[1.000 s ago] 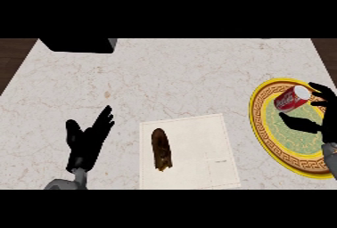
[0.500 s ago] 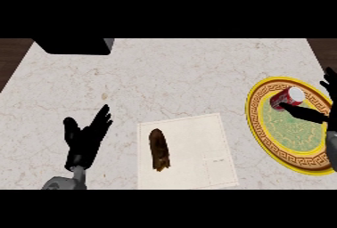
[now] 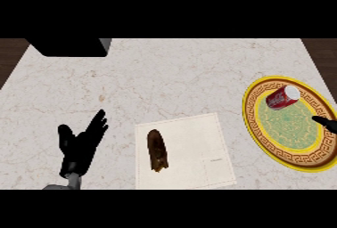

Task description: Pick the can from the placemat and place it in the plate

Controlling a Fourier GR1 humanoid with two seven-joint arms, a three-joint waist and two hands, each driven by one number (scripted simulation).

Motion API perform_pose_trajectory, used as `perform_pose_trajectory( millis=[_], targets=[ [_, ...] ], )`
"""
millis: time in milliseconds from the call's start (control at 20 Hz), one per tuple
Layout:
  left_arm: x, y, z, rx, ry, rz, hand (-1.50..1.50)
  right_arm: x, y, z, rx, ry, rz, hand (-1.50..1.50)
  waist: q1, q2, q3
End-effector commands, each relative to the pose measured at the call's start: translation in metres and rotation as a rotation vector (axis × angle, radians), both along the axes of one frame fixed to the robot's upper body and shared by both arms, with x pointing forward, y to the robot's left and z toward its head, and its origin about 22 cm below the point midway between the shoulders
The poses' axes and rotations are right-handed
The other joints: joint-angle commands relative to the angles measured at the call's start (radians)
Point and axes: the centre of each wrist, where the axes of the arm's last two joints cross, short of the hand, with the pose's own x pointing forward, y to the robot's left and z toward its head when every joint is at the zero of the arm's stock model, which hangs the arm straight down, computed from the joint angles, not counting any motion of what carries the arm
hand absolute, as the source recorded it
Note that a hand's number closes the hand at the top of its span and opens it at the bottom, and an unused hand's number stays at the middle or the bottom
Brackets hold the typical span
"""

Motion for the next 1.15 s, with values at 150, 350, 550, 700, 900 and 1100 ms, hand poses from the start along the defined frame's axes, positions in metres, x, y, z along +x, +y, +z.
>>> perform_pose_trajectory(
  millis=[150,350,550,700,900,1100],
  targets=[
    [0.016,0.023,0.011,-0.018,0.004,0.015,0.00,-0.060,-0.051,-0.008,0.054,0.019,0.162,-1.50,-0.008,-0.001,-0.001],
    [0.001,-0.004,0.004,-0.021,-0.002,0.008,0.00,-0.102,-0.073,-0.007,0.023,0.051,0.228,-1.50,-0.015,-0.004,-0.002],
    [-0.004,0.007,0.005,0.005,0.005,0.013,0.00,-0.120,-0.071,-0.017,-0.051,0.080,0.225,-1.50,-0.012,-0.005,-0.002],
    [-0.021,-0.002,0.005,-0.012,-0.001,0.010,0.00,-0.145,-0.078,-0.030,-0.083,0.106,0.222,-1.50,-0.005,-0.004,-0.001],
    [-0.004,0.009,0.005,0.010,0.009,0.025,0.00,-0.147,-0.057,-0.028,-0.072,0.133,0.240,-1.50,-0.017,-0.006,-0.003],
    [0.006,0.009,0.001,-0.008,-0.001,0.024,0.00,-0.171,-0.067,-0.041,-0.085,0.098,0.209,-1.50,-0.013,-0.005,-0.002]
  ],
)
